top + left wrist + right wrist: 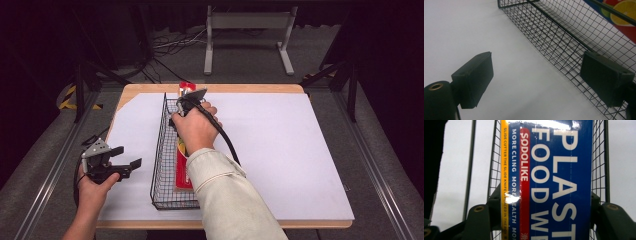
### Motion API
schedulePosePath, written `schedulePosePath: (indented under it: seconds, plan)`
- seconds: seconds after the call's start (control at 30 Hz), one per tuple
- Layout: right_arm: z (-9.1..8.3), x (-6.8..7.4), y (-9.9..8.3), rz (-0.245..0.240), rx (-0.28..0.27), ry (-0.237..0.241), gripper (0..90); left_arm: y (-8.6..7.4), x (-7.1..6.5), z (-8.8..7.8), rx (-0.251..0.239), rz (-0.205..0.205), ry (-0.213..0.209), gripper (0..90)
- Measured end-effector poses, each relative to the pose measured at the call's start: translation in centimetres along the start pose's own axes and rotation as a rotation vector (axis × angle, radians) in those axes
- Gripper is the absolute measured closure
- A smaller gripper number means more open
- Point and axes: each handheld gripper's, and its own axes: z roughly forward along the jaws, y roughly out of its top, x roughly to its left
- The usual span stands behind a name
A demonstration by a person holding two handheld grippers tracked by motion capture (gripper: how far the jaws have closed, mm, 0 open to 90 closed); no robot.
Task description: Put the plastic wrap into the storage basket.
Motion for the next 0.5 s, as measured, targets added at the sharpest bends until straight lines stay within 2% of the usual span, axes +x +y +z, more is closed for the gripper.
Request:
schedulePosePath:
  seconds: [0.5]
  plan:
    - [2.5,-0.4,-0.8,0.006,0.046,-0.030,39.7,-0.5,0.2,0.4,0.012,-0.009,-0.001,12.1]
